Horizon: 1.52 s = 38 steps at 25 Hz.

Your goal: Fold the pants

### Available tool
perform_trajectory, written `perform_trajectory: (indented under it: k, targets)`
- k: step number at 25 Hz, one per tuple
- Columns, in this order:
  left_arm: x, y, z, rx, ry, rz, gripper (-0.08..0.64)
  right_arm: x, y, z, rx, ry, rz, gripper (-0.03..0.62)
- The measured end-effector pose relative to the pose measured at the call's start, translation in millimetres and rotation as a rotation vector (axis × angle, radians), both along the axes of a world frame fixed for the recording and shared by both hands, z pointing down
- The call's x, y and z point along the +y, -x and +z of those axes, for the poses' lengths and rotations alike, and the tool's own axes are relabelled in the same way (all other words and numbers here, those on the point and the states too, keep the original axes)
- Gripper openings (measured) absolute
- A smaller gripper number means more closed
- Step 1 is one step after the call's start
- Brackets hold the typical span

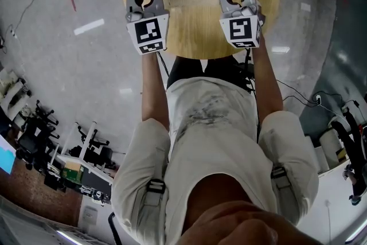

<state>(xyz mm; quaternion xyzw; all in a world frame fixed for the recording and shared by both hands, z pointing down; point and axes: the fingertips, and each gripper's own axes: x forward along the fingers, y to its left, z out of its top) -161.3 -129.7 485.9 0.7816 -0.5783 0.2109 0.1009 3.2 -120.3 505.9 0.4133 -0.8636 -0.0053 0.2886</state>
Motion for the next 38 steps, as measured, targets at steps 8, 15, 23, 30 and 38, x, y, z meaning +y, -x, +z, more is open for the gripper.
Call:
perform_trajectory:
  k: [8, 15, 23, 30, 38]
  targets:
    - [9, -8, -20, 0.032, -0.033, 0.038, 0.003, 7, 13, -27, -0.05, -0.043, 0.004, 0.011]
    - [28, -20, -42, 0.062, -0.069, 0.071, 0.003, 14, 14, -61, -0.144, -0.061, 0.022, 0.009]
    - [52, -27, -54, 0.108, -0.084, 0.084, 0.003, 35, 20, -82, -0.262, -0.038, 0.031, 0.008]
    - [58, -26, -46, 0.139, -0.072, 0.07, 0.003, 42, 22, -74, -0.296, 0.012, 0.029, 0.008]
    - [69, -26, -39, 0.163, -0.054, 0.056, 0.003, 57, 17, -64, -0.327, 0.072, 0.041, 0.008]
